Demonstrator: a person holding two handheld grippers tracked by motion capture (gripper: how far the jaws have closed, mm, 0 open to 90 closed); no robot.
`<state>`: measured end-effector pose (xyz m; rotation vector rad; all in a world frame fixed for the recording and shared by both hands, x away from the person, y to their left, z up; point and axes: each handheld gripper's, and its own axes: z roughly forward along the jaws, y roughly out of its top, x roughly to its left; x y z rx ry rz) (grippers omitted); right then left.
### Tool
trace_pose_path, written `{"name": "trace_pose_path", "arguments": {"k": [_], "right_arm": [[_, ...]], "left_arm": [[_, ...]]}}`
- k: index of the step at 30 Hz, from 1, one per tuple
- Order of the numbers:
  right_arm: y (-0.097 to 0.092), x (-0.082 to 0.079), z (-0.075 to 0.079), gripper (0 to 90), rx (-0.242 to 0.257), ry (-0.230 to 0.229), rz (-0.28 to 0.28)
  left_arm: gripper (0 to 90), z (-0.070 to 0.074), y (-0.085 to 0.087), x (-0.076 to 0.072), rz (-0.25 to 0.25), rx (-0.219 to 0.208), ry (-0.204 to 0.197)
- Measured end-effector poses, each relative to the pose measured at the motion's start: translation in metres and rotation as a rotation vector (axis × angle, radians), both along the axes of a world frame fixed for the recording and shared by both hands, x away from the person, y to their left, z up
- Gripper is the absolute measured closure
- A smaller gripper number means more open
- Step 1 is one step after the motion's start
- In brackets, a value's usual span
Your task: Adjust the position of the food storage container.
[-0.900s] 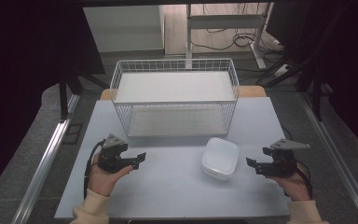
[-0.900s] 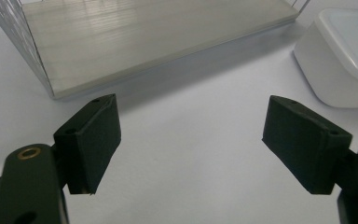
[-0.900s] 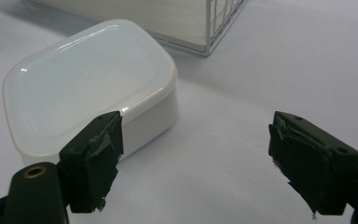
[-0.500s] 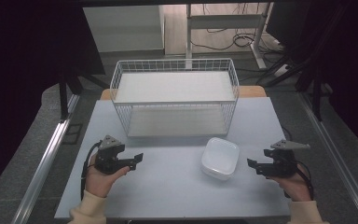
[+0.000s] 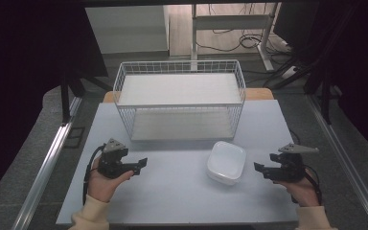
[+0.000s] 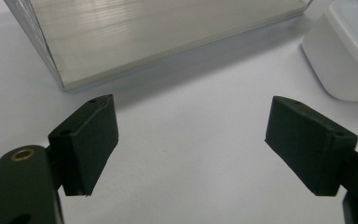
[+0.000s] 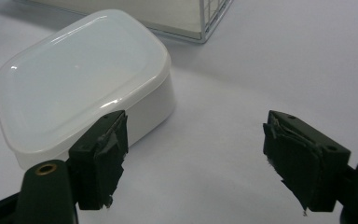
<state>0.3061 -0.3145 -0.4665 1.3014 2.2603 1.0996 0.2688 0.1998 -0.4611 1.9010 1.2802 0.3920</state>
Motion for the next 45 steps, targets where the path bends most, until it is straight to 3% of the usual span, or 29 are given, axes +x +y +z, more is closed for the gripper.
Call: {"name": "trace_pose_path", "arguments": {"k": [17, 26, 34, 44, 45], "right_arm": [[0.003, 0.009, 0.011, 30.2, 0.003, 0.012, 0.001], [0.020, 0.027, 0.019, 32.9, -0.031, 0.031, 0.003], [0.028, 0.042, 0.027, 38.9, -0.057, 0.047, -0.033], [0.033, 0.055, 0.026, 48.7, -0.065, 0.099, -0.029], [0.034, 0.059, 0.024, 53.0, -0.079, 0.115, -0.030]], "left_arm": [[16.4, -0.002, -0.004, 0.000, -0.015, 0.002, 0.017], [15.8, -0.003, -0.004, 0.001, -0.020, 0.006, 0.024], [16.0, -0.002, -0.004, 0.001, 0.001, 0.004, 0.015], [16.0, -0.003, -0.004, 0.001, -0.002, 0.009, 0.017], [16.0, -0.003, -0.004, 0.001, -0.003, 0.010, 0.019]]}}
